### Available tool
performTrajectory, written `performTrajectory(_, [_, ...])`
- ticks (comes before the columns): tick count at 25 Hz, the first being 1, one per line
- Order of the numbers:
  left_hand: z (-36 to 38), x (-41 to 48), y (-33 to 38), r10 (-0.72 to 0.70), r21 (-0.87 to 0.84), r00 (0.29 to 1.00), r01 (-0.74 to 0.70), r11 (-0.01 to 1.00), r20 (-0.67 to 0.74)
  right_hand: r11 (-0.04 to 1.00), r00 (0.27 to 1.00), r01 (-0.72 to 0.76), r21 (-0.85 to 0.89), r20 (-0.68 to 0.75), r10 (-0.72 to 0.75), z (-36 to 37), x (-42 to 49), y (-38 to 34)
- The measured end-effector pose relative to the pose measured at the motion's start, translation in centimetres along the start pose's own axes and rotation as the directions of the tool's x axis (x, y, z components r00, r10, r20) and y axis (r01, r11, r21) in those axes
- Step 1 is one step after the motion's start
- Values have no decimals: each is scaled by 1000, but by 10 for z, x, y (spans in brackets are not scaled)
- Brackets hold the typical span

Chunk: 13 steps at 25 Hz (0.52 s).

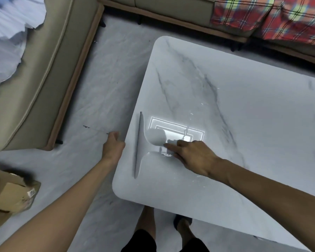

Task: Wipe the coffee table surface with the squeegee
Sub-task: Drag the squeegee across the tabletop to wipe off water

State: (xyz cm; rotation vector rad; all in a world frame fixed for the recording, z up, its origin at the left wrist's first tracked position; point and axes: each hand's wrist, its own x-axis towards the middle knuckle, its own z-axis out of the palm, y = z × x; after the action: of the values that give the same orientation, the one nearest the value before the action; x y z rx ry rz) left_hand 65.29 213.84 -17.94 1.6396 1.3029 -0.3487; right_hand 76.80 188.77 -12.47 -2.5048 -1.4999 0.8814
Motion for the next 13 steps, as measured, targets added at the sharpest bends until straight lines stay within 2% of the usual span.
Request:
performTrajectory(3, [-9, -13, -33, -30, 5, 994, 30, 1000, -103, 988, 981, 152, -6, 124, -150, 35, 32, -51])
performTrajectory(5, [-6, -25, -57, -62, 6, 992, 63, 998, -112, 980, 968, 200, -23, 157, -194, 55, 31, -64])
performTrajectory(9, [15, -58, -86, -131, 15, 989, 132, 991, -74, 990, 985, 134, -38, 115, -129, 64, -11, -29])
performTrajectory(13, [35, -96, -98, -50, -23, 986, 47, 999, -161, 996, 994, -39, -76, 101, 47, 45, -83, 41])
